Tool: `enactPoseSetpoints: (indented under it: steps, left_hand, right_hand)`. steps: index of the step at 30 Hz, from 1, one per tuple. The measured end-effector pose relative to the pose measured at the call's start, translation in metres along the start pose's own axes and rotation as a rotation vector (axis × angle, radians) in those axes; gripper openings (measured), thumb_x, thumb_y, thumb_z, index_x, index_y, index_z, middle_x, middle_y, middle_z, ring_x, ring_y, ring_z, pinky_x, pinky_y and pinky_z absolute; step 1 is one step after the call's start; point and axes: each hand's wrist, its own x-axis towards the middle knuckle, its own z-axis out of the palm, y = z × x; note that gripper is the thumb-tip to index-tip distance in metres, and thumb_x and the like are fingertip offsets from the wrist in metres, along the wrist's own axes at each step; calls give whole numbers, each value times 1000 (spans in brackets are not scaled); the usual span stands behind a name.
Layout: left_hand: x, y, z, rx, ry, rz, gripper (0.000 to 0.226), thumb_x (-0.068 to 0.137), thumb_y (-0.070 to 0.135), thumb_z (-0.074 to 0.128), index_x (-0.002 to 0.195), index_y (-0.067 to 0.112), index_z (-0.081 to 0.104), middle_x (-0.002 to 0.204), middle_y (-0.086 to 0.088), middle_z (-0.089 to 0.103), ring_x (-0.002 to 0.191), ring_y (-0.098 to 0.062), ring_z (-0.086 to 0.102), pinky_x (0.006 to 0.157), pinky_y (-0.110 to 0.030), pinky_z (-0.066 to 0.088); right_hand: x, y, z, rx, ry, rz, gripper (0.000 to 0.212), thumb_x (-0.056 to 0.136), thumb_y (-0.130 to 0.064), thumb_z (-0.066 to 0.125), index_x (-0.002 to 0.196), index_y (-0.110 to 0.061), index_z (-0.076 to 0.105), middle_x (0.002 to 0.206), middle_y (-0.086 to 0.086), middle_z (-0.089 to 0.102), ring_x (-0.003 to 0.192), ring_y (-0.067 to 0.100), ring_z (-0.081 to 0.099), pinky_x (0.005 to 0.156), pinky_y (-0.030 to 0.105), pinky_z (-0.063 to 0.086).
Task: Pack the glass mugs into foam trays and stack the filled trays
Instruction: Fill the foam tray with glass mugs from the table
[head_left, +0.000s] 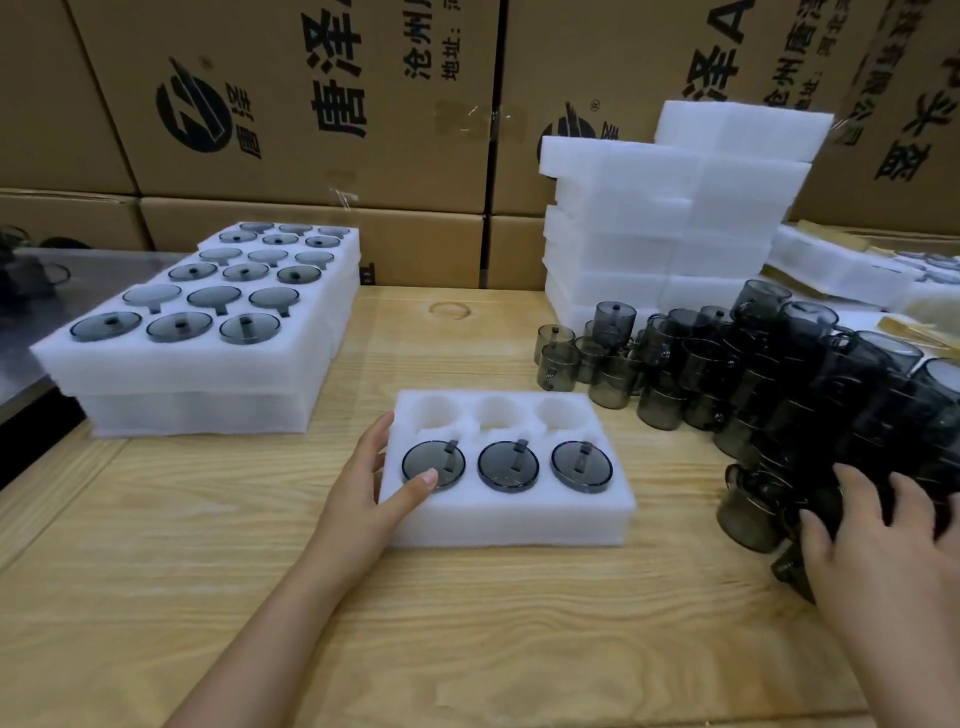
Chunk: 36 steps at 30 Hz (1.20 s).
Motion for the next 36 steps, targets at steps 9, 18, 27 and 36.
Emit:
enactPoseSetpoints:
  steps: [9, 18, 27, 36]
  left_hand:
    - [0, 1, 0, -9, 17, -11, 59, 73, 38, 69, 125, 47, 43, 119, 35, 57, 112, 11, 54, 78, -2, 41]
    - [0, 0, -1, -4, 9, -4, 67, 70, 42, 69, 132, 40, 41, 119, 37, 56, 112, 11, 54, 78, -2, 41]
    - [-3, 6, -1, 61, 19, 46, 72, 65, 60, 62, 131, 44, 35, 133, 33, 46, 123, 18, 39, 86, 1, 34]
    - [5, 10, 4, 131, 172, 127, 68, 71, 56, 57, 133, 35, 41, 138, 16, 45, 130, 2, 39, 102, -10, 29]
  right_hand:
    - [6, 16, 18, 119, 182, -159, 40, 74, -11, 71, 110, -2, 56, 116, 23, 46, 111, 46, 42, 92, 63, 39]
    - [10, 8, 11, 443, 155, -126, 20, 85, -16, 64, 103, -13, 55, 108, 11, 49, 110, 34, 46, 92, 58, 43]
    - [3, -66, -10, 894, 39, -288, 27, 74, -3, 73, 91, -20, 61, 118, -2, 51, 110, 6, 50, 102, 27, 39]
    - [25, -134, 22, 1374, -420, -174, 32, 83, 11, 60, 82, -20, 55, 132, -2, 47, 119, -2, 49, 107, 36, 40]
